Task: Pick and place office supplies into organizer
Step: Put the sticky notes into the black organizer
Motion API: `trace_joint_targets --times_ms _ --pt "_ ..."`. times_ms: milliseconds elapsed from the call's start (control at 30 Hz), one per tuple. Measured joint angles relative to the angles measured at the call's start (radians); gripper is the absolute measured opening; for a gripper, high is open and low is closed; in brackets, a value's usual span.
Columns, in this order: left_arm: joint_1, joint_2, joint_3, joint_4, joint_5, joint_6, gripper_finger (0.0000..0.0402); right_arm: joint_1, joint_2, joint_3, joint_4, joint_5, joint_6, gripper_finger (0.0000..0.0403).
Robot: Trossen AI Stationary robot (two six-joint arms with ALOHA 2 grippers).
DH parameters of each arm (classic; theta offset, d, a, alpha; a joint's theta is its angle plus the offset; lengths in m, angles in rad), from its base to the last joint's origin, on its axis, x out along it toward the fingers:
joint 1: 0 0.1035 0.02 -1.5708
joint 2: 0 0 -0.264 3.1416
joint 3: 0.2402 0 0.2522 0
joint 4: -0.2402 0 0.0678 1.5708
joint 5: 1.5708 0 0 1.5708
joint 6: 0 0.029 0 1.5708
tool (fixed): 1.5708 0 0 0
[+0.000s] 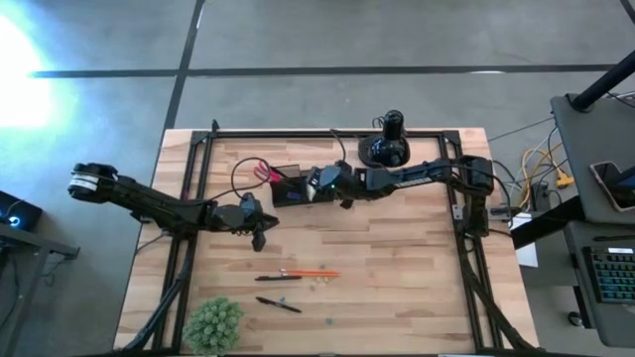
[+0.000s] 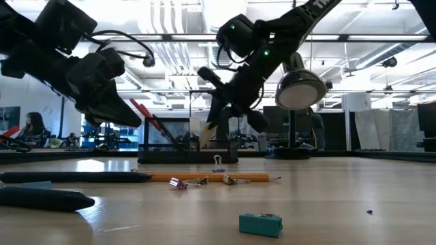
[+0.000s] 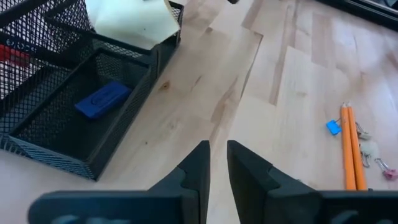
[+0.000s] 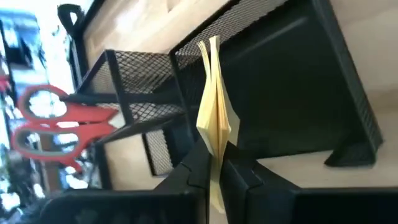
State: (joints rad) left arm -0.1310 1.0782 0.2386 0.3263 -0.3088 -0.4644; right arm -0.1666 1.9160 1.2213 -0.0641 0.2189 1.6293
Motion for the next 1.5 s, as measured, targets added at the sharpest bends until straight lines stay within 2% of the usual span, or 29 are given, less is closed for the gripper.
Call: trace_joint_targets --times_ms 300,500,633,767,933,1000,1133,1233,1367,1500 --pt "0.000 0.000 0.000 0.003 0.000 0.000 0.0040 -0.070 0.000 -0.002 -0.133 -0.105 -0.089 0.0028" --pt "0.000 0.000 0.000 0.002 -0.001 0.001 0.0040 -0.071 0.001 0.028 -0.153 -0.117 -0.150 0.0087" --pt "0.000 0.000 0.000 0.002 -0.001 0.001 0.0040 -0.069 0.001 0.097 -0.329 -0.114 -0.216 0.0130" --pt "0.000 0.000 0.000 0.002 -0.001 0.001 0.0040 -0.068 0.001 0.158 -0.530 -0.157 -0.294 0.0165" --pt "0.000 0.000 -0.001 0.003 -0.003 0.002 0.0040 -0.014 -0.021 0.233 -0.609 -0.147 -0.384 0.0192" --pt "0.000 0.000 -0.001 0.003 -0.003 0.002 0.0040 0.015 -0.027 0.282 -0.662 -0.104 -0.454 0.0195" --pt "0.000 0.000 -0.001 0.003 -0.002 0.002 0.0040 0.059 -0.020 0.348 -0.847 0.076 -0.535 0.0188" --pt "0.000 0.000 -0.001 0.003 -0.002 0.002 0.0040 0.057 -0.018 0.333 -0.875 0.008 -0.565 0.0179" --pt "0.000 0.000 -0.001 0.002 -0.002 0.002 0.0040 0.047 -0.017 0.263 -0.873 0.034 -0.524 0.0163" --pt "0.000 0.000 -0.001 0.002 -0.001 0.002 0.0040 0.003 -0.018 0.228 -0.768 0.042 -0.562 0.0140"
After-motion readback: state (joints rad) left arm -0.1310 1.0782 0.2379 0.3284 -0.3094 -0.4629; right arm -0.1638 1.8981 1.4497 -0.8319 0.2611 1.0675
